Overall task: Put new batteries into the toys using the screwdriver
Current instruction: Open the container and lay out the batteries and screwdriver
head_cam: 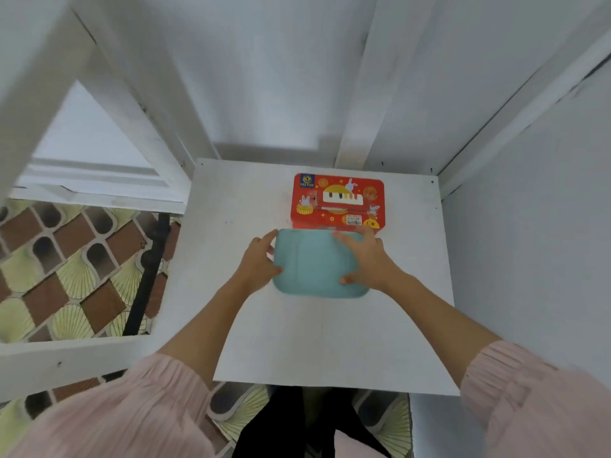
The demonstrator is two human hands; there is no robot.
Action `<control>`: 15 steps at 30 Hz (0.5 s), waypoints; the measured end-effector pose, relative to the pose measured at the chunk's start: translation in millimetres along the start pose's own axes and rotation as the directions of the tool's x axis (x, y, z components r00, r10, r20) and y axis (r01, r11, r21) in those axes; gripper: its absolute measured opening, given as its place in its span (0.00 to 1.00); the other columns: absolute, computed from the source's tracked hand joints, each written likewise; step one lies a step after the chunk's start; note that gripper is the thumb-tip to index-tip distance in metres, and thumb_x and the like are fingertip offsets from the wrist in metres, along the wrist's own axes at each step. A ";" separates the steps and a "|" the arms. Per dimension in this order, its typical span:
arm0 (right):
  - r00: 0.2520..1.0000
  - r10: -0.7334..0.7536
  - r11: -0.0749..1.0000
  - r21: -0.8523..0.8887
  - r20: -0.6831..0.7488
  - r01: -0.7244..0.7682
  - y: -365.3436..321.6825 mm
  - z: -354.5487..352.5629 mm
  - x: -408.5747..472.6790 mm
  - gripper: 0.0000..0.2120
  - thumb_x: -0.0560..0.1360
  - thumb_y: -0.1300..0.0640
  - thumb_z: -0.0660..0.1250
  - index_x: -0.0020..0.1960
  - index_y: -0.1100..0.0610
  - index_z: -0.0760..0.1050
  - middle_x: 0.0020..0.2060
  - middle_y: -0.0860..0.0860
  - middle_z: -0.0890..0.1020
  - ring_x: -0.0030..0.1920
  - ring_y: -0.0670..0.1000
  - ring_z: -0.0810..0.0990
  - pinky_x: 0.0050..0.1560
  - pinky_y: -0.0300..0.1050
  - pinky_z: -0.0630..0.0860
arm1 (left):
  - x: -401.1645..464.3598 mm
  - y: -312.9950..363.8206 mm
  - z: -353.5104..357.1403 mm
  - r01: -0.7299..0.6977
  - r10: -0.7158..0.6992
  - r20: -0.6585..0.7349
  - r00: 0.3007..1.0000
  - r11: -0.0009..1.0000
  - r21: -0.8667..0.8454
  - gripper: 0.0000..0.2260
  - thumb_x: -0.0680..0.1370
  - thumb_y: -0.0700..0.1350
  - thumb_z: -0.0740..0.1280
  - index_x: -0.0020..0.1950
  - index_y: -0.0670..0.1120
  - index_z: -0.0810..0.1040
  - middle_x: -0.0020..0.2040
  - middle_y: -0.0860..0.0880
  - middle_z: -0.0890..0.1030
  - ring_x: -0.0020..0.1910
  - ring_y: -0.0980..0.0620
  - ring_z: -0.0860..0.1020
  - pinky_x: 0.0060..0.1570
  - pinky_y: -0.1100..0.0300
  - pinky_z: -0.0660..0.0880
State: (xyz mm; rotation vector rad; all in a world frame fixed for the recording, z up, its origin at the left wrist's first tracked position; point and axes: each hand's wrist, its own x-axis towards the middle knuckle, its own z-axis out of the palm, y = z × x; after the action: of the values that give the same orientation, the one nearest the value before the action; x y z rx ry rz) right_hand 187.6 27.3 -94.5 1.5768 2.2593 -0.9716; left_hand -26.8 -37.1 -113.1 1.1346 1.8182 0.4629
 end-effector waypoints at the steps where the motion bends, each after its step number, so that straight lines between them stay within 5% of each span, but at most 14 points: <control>1: 1.000 -0.009 0.999 0.037 -0.029 0.010 -9.0 -13.0 -2.5 0.43 0.65 0.54 0.76 0.74 0.47 0.56 0.71 0.58 0.54 0.69 0.62 0.56 0.69 0.58 0.60 | -2.7 7.8 -14.5 -0.020 0.020 -0.020 1.000 1.000 -0.015 0.32 0.74 0.32 0.66 0.75 0.47 0.61 0.57 0.41 0.70 0.42 0.49 0.73 0.42 0.59 0.72; 7: 0.908 0.044 0.937 0.333 -0.416 0.108 -67.5 -98.9 -32.9 0.30 0.68 0.62 0.73 0.68 0.59 0.68 0.64 0.59 0.70 0.62 0.56 0.69 0.62 0.41 0.63 | -32.2 66.0 -105.3 -0.175 0.151 -0.151 0.977 0.971 -0.163 0.27 0.77 0.32 0.64 0.73 0.49 0.66 0.53 0.43 0.73 0.41 0.51 0.74 0.41 0.59 0.75; 15: 0.752 0.073 0.787 0.501 -0.655 0.359 -137.1 -160.4 -78.9 0.18 0.73 0.65 0.67 0.63 0.58 0.73 0.59 0.55 0.75 0.54 0.53 0.75 0.59 0.50 0.74 | -84.0 130.8 -192.6 -0.380 0.296 -0.332 0.895 0.898 -0.223 0.23 0.77 0.31 0.63 0.71 0.44 0.70 0.43 0.49 0.73 0.37 0.54 0.73 0.39 0.63 0.76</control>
State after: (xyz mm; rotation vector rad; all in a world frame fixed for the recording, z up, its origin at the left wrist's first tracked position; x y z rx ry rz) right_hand 126.0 40.2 121.8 2.3262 2.7263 -1.4969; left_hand -110.2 -14.8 118.8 1.2354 1.7230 1.1149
